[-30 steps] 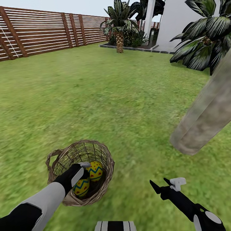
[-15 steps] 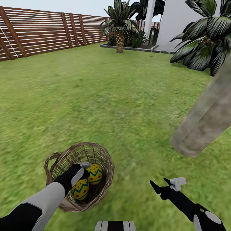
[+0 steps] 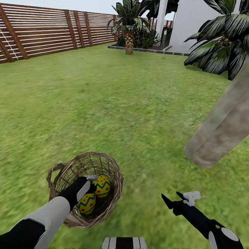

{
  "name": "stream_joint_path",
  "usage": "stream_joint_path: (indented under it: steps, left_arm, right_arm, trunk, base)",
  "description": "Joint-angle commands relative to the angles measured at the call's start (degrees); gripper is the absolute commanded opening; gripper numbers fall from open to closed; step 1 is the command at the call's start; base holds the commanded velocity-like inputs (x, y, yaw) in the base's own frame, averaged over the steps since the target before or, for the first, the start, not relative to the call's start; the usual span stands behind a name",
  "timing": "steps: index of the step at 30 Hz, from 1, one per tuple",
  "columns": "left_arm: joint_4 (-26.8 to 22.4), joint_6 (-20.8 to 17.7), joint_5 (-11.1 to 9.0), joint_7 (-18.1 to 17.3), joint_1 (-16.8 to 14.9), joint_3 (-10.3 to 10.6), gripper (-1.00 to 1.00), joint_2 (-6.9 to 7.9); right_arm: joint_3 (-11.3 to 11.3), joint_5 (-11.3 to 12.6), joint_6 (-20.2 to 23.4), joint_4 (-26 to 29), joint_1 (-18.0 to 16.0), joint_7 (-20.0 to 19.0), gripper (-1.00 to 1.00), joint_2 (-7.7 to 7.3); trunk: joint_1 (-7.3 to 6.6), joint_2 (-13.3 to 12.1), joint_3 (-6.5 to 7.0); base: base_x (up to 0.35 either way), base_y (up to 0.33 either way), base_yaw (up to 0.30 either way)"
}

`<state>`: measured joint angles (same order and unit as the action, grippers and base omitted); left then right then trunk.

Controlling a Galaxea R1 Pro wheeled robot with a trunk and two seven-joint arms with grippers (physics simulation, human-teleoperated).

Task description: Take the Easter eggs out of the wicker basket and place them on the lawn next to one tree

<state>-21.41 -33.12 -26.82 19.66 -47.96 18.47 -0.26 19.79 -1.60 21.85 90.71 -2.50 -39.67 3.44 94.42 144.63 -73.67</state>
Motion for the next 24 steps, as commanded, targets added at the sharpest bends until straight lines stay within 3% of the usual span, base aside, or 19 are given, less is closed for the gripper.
stream_joint_path:
  steps: [1, 7, 12, 24]
  left_arm:
    - [-0.10, -0.25, -0.60, 0.47, -0.03, 0.43, 1.00, 0.06]
    - [-0.16, -0.42, -0.62, 0.47, -0.10, 0.43, 1.00, 0.14]
    - [-0.20, -0.39, -0.60, 0.47, -0.11, 0.43, 1.00, 0.17]
    - [-0.29, -0.40, -0.61, 0.73, -0.11, 0.43, 1.00, 0.18]
  right_arm:
    - [0.16, -0.15, 0.39, 0.08, -0.05, -0.41, 1.00, 0.07]
    - [0.18, -0.15, 0.31, 0.08, -0.05, -0.41, 1.00, 0.07]
    - [0.17, -0.15, 0.30, 0.08, -0.05, -0.41, 1.00, 0.07]
    - [0.16, -0.15, 0.36, 0.08, -0.05, -0.41, 1.00, 0.06]
  trunk:
    - [0.01, 0.04, -0.27]
    - [0.04, 0.05, -0.49]
    - [0.17, 0.12, -1.60]
    - [0.17, 0.12, -1.60]
  base:
    - [0.000, 0.000, 0.000]
    - [0.000, 0.000, 0.000]
    - [0.000, 0.000, 0.000]
    - [0.000, 0.000, 0.000]
